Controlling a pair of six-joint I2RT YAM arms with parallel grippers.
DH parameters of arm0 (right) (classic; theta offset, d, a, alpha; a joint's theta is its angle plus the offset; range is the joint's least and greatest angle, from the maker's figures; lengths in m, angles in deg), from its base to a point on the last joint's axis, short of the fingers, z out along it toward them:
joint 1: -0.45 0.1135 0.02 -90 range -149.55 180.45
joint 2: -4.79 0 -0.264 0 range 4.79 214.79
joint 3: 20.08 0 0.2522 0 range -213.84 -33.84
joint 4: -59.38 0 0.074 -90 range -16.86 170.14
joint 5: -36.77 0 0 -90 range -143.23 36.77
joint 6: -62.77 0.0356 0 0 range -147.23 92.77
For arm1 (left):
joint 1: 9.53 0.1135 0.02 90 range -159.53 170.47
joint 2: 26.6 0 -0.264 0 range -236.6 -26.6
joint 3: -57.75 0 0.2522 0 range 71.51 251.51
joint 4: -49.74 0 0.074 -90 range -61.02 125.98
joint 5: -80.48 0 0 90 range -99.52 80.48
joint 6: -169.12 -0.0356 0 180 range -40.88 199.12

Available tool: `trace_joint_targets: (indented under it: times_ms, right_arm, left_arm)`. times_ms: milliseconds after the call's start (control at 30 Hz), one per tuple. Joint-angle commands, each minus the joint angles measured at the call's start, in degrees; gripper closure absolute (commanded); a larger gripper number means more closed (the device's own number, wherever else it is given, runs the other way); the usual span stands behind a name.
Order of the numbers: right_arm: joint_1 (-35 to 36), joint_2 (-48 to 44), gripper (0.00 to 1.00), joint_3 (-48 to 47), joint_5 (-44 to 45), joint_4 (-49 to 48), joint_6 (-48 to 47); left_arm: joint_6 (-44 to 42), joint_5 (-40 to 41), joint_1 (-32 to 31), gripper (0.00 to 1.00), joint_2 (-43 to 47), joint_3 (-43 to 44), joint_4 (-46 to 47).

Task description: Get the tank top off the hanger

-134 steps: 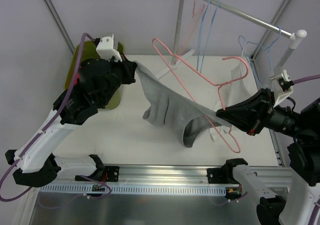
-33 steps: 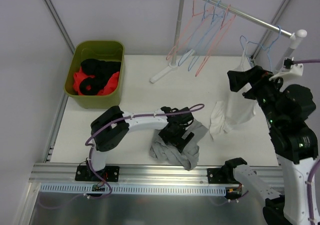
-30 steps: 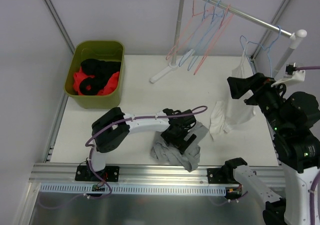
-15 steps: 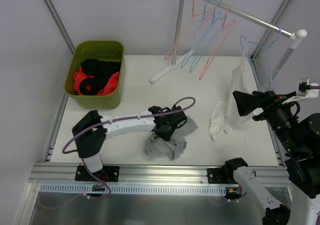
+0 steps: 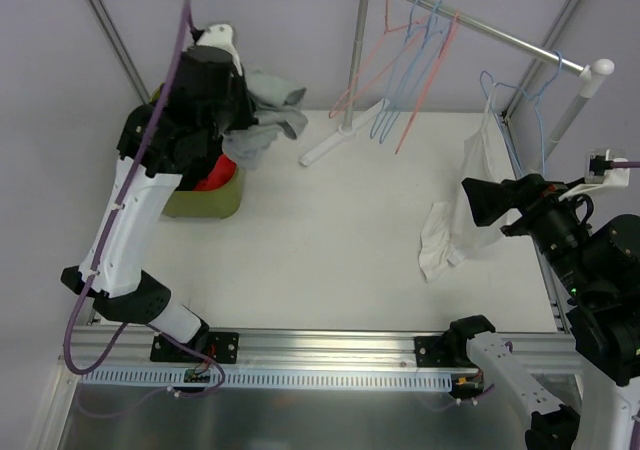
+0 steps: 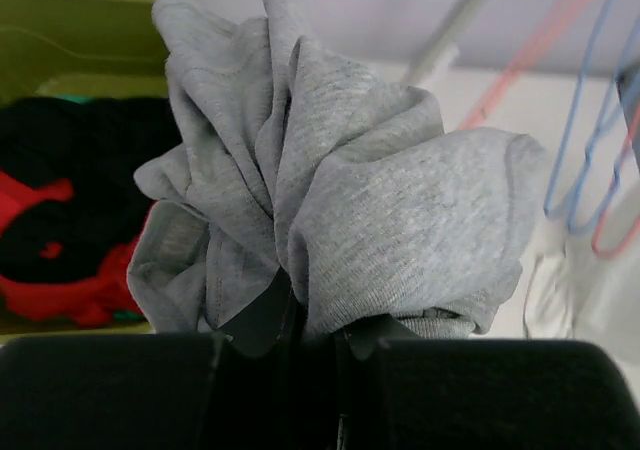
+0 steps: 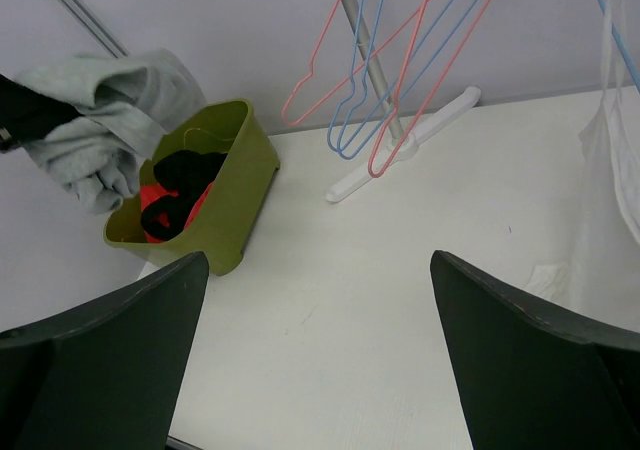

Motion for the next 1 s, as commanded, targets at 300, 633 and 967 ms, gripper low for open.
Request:
trace_joint_targets:
  times_ms: [300, 633, 967]
  right_arm:
    - [-0.24, 1.07, 0.01, -4.58, 2.50, 1.73, -1.02]
    - [-0.15, 5.91, 0.01, -12.24, 11.02, 16.07, -1.90]
    - [-0.24, 9.77, 0.01, -15.74, 12.34, 18.08, -4.01]
  left_arm:
    - [0.33, -17.78, 30.34, 1.00, -20.08, 3.27, -1.92]
    - [10.08, -15.25, 38.43, 1.00, -28.70, -14.74, 0.71]
    - [8.87, -19.56, 40.65, 0.85, -28.72, -16.26, 3.61]
